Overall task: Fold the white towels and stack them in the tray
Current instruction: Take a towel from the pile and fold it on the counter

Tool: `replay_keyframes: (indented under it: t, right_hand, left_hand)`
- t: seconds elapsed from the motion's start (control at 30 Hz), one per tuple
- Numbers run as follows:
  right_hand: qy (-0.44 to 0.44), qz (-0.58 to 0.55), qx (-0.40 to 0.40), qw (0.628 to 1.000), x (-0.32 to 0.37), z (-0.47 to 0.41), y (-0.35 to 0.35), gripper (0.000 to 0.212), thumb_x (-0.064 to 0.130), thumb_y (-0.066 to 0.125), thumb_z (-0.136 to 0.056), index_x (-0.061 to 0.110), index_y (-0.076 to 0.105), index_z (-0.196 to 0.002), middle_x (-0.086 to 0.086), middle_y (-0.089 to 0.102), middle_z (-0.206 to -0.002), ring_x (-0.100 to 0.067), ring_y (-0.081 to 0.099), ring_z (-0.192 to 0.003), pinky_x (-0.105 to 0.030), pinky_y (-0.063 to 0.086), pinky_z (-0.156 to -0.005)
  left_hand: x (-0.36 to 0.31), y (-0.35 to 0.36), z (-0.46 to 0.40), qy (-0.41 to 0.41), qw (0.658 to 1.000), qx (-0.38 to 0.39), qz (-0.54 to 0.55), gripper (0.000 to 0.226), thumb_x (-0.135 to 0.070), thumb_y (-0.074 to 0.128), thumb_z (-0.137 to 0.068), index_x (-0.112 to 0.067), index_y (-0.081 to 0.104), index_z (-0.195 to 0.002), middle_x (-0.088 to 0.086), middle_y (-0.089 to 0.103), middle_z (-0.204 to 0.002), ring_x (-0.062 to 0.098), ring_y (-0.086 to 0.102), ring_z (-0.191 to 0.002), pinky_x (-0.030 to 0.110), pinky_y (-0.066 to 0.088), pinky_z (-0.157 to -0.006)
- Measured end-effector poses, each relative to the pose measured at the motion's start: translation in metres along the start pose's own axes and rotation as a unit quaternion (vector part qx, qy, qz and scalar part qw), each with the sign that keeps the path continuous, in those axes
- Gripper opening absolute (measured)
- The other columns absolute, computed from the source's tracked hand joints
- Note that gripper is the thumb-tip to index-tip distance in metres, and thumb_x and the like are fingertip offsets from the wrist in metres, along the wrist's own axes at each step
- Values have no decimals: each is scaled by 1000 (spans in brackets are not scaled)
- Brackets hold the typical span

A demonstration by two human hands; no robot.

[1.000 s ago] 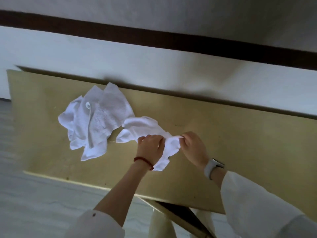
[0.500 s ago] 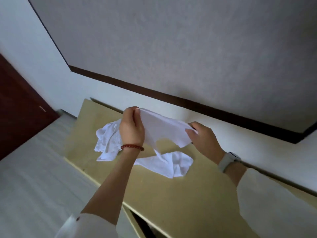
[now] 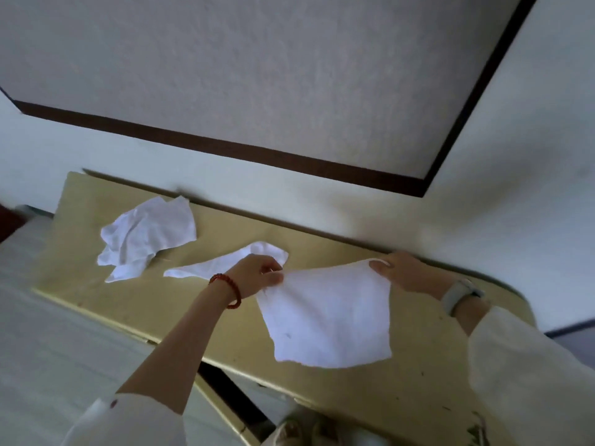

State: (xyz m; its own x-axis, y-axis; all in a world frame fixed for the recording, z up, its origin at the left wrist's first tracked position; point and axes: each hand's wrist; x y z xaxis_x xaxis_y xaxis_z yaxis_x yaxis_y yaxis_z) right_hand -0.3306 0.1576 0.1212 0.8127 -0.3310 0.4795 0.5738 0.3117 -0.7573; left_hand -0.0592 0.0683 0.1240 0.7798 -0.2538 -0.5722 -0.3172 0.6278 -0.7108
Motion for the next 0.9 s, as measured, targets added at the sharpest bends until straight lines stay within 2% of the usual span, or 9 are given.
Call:
replay_keyframes:
  t: [0.1,0.2,0.3,0.43,0.53,0.6,0.7,0.8,0.9]
  right_hand:
    - [-2,-37,-183,982,-14,2,-13,31,24,46,-96,-1,64,-99,-18,65,-96,-30,59,-94,-33,39,-80]
    - [-40,-112,-314,942,-16,12,-32,24,18,51,-93,3,65,-106,-16,66,-102,-28,59,-87,-37,44,-84]
    - [-80,-141,-388,907,-14,22,-44,19,12,52,-92,2,65,-101,-10,64,-92,-27,61,-80,-41,51,-75]
    - [-101,-160,-417,889,-23,35,-29,14,5,55,-89,1,65,-98,-3,61,-90,-26,62,-81,-38,52,-72]
    - [-77,-130,-389,909,-40,43,6,13,4,56,-88,-1,65,-97,-7,63,-90,-19,57,-79,-20,44,-73]
    - [-47,-126,-340,931,-56,51,39,12,4,57,-88,-2,65,-95,-5,60,-87,-16,54,-77,-7,36,-66]
    - [25,-99,-189,977,-92,57,95,13,9,55,-90,2,65,-92,-4,58,-83,-16,51,-76,-18,32,-65]
    - [86,-66,-25,994,-112,68,130,18,16,47,-95,9,61,-85,-3,55,-79,-14,47,-72,-30,35,-71]
    - [148,-31,17,988,-120,66,146,26,20,39,-98,5,58,-105,-8,58,-100,-22,54,-92,-28,37,-76]
  left_hand:
    - [-33,-6,-20,9,990,-132,51,13,-16,56,-88,-11,66,-95,2,62,-86,14,51,-82,22,37,-65]
    - [-59,-17,-28,51,976,-208,47,14,-14,54,-89,-11,66,-95,0,64,-89,14,53,-82,21,36,-70]
    - [-71,-28,-24,91,956,-264,86,14,-11,53,-89,-13,65,-94,-8,61,-87,11,53,-84,17,37,-67]
    - [-64,-23,-18,136,960,-225,91,11,-5,58,-86,-9,66,-92,-4,64,-87,13,57,-86,7,38,-72]
    - [-40,1,-18,125,980,-154,28,12,-8,61,-86,-7,68,-95,0,67,-92,12,55,-84,7,36,-67]
    - [-18,28,-18,93,992,-86,-15,16,-12,60,-87,-9,68,-99,0,68,-97,13,57,-88,6,35,-70]
    - [15,84,-21,32,996,45,-69,20,-15,58,-87,-12,68,-105,2,67,-110,17,59,-105,16,37,-85]
    - [36,128,-19,-8,988,134,-74,19,-15,59,-86,-10,69,-102,6,67,-109,19,59,-104,21,41,-85]
    - [48,151,-27,-27,990,134,-34,16,-15,59,-87,-8,68,-98,7,66,-104,18,58,-95,21,40,-80]
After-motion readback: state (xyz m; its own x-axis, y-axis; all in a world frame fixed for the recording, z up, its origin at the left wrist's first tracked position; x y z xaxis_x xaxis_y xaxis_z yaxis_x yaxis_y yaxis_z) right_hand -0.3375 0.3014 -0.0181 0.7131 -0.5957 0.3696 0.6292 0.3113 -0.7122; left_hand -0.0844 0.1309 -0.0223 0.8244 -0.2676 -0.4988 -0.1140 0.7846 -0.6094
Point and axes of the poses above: each hand's wrist, its own z-axis away from the middle knuckle, its own y-axis out of the palm, x = y × z
